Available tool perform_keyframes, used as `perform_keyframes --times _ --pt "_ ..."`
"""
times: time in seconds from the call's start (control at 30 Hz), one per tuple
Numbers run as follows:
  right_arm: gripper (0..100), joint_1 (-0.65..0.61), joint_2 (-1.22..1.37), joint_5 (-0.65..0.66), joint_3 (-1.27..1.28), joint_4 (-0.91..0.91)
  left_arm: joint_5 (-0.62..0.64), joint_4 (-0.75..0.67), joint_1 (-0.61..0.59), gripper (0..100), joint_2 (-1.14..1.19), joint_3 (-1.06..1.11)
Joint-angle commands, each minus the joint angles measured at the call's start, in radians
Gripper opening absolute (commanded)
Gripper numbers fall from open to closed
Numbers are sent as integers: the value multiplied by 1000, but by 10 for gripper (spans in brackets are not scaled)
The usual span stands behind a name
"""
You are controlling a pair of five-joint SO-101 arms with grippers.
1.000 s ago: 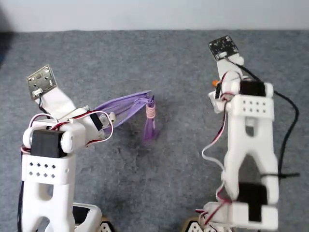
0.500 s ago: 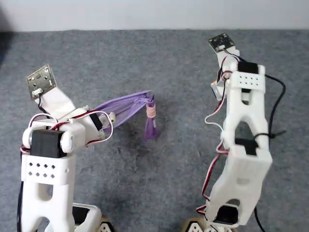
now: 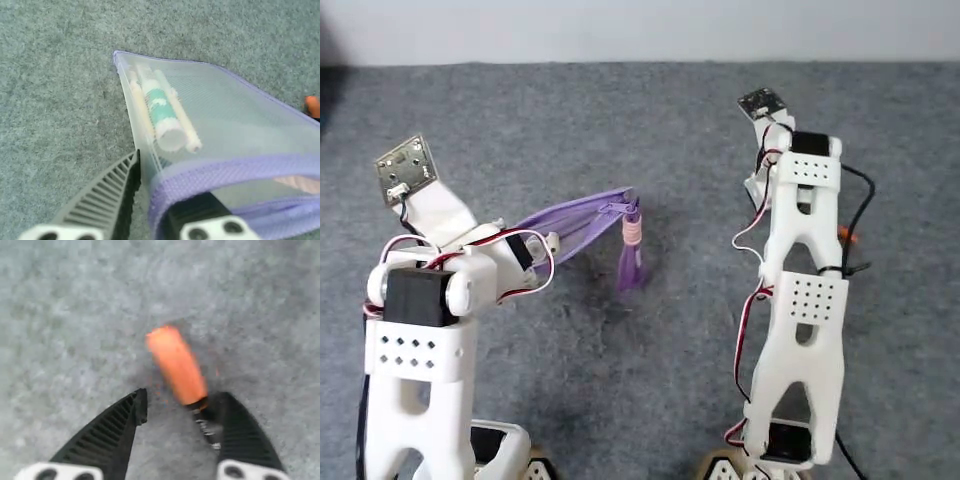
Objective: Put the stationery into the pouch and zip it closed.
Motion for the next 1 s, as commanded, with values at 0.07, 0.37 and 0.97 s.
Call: perform_keyframes --times 0.07,0.37,0.97 --pt "5 -15 38 6 -218 124 8 -29 3 13 3 1" --pt "8 -7 39 -77 -451 344 8 -29 -3 13 3 -1" --pt "8 -10 -860 -339 480 343 8 -28 -5 13 -5 -5"
